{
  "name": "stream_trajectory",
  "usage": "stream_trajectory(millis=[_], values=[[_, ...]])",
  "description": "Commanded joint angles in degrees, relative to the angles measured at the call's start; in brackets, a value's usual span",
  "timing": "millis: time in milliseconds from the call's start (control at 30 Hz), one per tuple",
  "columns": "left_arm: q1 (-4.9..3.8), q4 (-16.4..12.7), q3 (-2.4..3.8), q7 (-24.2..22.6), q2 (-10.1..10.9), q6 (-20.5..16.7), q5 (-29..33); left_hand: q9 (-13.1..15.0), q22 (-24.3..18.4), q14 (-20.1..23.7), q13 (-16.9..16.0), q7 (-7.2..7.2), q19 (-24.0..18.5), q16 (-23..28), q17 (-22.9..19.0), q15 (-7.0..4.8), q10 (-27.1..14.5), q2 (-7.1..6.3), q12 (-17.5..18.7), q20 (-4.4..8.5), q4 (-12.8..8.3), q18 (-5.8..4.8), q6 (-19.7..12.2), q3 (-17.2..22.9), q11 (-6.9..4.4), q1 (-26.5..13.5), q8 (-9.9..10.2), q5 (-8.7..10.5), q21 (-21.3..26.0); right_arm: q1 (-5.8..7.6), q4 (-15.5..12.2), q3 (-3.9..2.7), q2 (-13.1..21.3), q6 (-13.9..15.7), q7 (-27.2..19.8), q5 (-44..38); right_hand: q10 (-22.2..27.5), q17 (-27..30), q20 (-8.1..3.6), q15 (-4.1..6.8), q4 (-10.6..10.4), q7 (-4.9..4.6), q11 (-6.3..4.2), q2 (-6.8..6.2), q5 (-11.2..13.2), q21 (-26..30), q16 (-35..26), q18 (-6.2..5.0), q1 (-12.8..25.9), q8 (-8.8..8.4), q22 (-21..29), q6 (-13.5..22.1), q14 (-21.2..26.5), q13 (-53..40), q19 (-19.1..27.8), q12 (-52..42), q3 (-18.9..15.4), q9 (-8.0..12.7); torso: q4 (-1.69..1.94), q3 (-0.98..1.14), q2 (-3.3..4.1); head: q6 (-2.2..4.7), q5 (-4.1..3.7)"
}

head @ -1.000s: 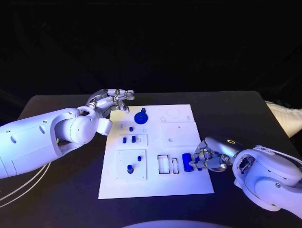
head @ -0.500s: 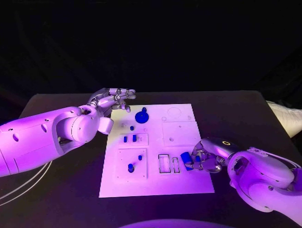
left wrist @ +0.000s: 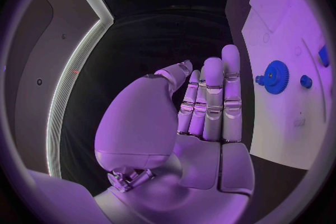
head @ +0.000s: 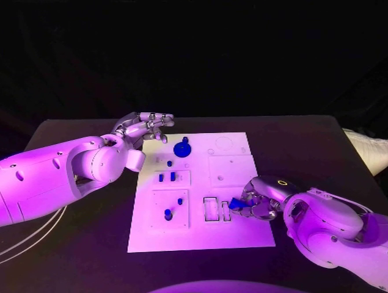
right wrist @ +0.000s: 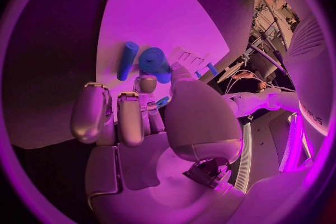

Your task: Assemble the parts on the task board

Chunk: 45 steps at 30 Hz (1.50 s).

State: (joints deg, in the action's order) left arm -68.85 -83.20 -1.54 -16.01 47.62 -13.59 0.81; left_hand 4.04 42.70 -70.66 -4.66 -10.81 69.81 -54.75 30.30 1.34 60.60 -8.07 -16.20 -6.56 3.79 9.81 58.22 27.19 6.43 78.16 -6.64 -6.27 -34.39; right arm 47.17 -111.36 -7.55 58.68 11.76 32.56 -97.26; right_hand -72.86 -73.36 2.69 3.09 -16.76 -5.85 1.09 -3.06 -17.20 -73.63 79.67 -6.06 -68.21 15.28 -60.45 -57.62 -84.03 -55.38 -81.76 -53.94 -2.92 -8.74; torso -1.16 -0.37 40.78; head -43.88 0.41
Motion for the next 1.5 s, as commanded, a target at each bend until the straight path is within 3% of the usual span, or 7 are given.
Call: stream_trajectory(millis=[33, 200, 500, 1067, 1267, 1500], values=[[0.00, -0.1, 0.03, -0.2, -0.1, 1.0, -0.1, -0.1, -0.1, 0.5, 0.1, 0.14, 0.2, -0.1, 0.0, -0.03, -0.5, 0.33, -0.4, -0.37, 0.1, 0.65, -0.3, -0.4, -0.03, -0.2, -0.2, 0.09, 0.3, -0.51, 0.7, 0.35, -0.5, -1.5, 0.7, -0.4, -0.2, -0.1, -0.29, 0.24, 0.1, 0.10, -0.06, 1.02, -0.6, -0.3, 0.4, 0.69, -0.2, -0.04, -0.2, 0.3, -3.3, -0.5, -0.2, -0.5, -0.4, 0.0, 0.01, -0.03, -0.02, -0.15, 0.38], [0.00, -0.1, 0.03, -0.1, 0.0, 1.1, -0.1, -0.1, -0.1, 0.5, 0.1, 0.14, 0.2, -0.1, 0.0, -0.03, -0.5, 0.33, -0.4, -0.37, 0.1, 0.65, -0.3, -0.4, -0.03, -0.2, -0.2, 0.09, 0.3, -0.62, 0.9, 0.35, -0.7, -0.3, 0.9, -0.3, -0.8, -0.1, -0.42, 0.45, 0.4, 0.40, -0.32, 2.67, -2.3, -0.5, 0.5, 0.73, -2.3, 0.87, -0.6, -0.2, -3.3, -2.1, -0.2, -1.6, -0.2, -0.7, 0.01, -0.09, -0.07, -0.22, 0.45], [0.00, -0.2, 0.03, -0.1, 0.1, 1.1, -0.1, -0.1, -0.1, 0.5, 0.1, 0.14, 0.2, -0.1, 0.0, -0.03, -0.5, 0.33, -0.4, -0.37, 0.1, 0.65, -0.3, -0.4, -0.03, -0.2, -0.2, 0.09, 0.3, -0.67, -1.0, 0.29, 0.2, 5.7, 0.8, 2.7, -3.3, -1.1, -0.93, 1.07, 1.0, 1.24, -1.11, 4.81, -3.2, -1.4, 1.2, 0.95, -6.5, 2.29, -2.0, -1.7, -3.5, -6.1, -0.6, -5.2, 1.3, -2.1, -0.01, -0.07, -0.10, -0.24, 0.48], [0.01, -0.2, 0.03, -0.1, 0.1, 1.1, -0.2, -0.1, -0.1, 0.5, 0.1, 0.15, 0.3, -0.2, -0.1, -0.06, -0.6, 0.34, -0.5, -0.35, -0.1, 0.66, -0.4, -0.5, -0.05, 0.1, -0.3, 0.07, 0.4, -0.48, -3.6, -0.13, 0.7, 10.6, -0.1, 8.1, -5.1, -2.2, -1.46, 1.68, 0.8, 2.17, -1.90, 5.51, -3.3, -2.2, 1.9, 1.18, -8.1, 3.16, -3.3, -3.6, -3.6, -8.2, -1.0, -7.1, 2.3, -3.7, 0.04, -0.09, -0.03, -0.46, 0.66], [0.01, -0.2, 0.03, -0.1, 0.0, 1.1, -0.3, -0.1, -0.1, 0.5, 0.1, 0.15, 0.3, -0.2, -0.1, -0.06, -0.6, 0.34, -0.5, -0.35, -0.1, 0.66, -0.4, -0.5, -0.05, 0.1, -0.3, 0.07, 0.4, -0.46, -3.1, -0.15, -0.9, 10.5, -0.1, 9.4, -5.2, -2.4, -1.54, 1.74, 0.5, 2.20, -1.94, 5.58, -3.3, -2.3, 2.0, 1.21, -7.9, 3.15, -3.5, -3.7, -3.7, -8.3, -1.0, -7.0, 2.2, -3.9, -0.02, -0.13, -0.05, -0.48, 0.76], [0.01, -0.2, 0.03, 0.0, -0.2, 1.1, -0.3, -0.1, -0.1, 0.5, 0.1, 0.15, 0.3, -0.2, -0.2, -0.06, -0.6, 0.34, -0.5, -0.35, -0.2, 0.66, -0.4, -0.5, -0.05, 0.1, -0.3, 0.07, 0.4, -0.45, -2.0, -0.13, -3.8, 9.6, 0.3, 10.0, -5.2, -2.4, -1.54, 1.75, 0.5, 2.20, -1.95, 5.58, -3.3, -2.3, 2.0, 1.21, -7.8, 3.14, -3.5, -3.7, -3.7, -8.3, -1.0, -7.0, 2.2, -3.9, 0.15, -0.15, -0.11, -0.53, 0.54]])
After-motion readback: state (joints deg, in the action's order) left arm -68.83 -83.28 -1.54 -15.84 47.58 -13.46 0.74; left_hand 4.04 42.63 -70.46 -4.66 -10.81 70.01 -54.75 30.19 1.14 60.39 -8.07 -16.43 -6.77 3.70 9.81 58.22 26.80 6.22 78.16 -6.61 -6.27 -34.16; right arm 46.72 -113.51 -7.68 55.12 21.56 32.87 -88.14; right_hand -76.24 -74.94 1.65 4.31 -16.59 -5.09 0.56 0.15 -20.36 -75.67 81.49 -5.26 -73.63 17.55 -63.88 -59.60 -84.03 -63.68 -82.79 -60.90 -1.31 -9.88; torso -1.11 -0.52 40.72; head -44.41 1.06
